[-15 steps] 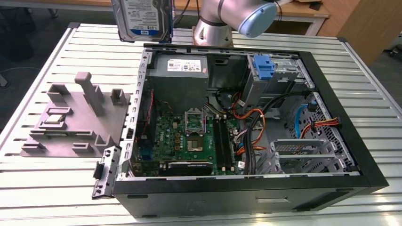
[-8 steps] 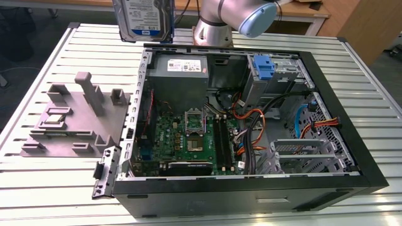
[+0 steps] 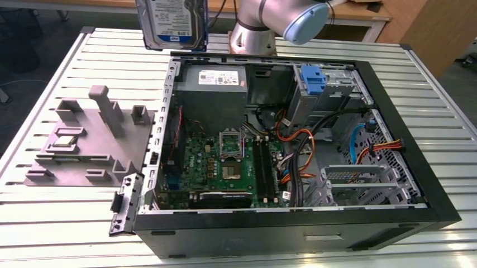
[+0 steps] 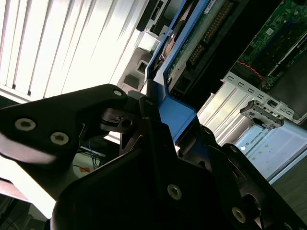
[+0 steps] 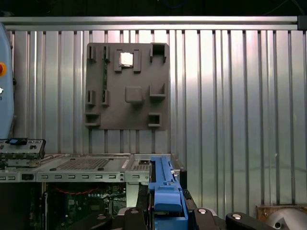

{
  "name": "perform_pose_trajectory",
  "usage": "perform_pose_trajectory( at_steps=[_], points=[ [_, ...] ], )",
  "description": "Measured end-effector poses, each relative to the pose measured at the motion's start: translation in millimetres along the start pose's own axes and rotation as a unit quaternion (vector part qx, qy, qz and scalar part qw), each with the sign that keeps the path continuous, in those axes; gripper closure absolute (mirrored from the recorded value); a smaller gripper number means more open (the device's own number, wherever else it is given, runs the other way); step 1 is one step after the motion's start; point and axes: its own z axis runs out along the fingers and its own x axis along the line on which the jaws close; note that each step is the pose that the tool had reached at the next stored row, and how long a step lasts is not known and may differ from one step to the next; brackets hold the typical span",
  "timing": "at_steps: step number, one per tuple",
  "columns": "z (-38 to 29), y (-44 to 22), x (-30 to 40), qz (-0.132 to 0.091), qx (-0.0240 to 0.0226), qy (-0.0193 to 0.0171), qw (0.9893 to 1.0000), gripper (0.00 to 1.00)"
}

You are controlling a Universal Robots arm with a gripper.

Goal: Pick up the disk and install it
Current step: 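Pick up the disk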

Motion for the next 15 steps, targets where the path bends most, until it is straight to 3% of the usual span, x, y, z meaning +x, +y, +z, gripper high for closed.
perform_pose_trajectory(
  at_steps=[6, 7, 15],
  points=[
    [0.0, -2.1, 0.1, 0.000, 0.0000, 0.0000, 1.0000, 0.63],
    [-0.1, -19.1, 1.3, 0.000, 0.0000, 0.0000, 1.0000, 0.63],
    [-0.2, -21.8, 1.5, 0.000, 0.0000, 0.0000, 1.0000, 0.63]
  ],
)
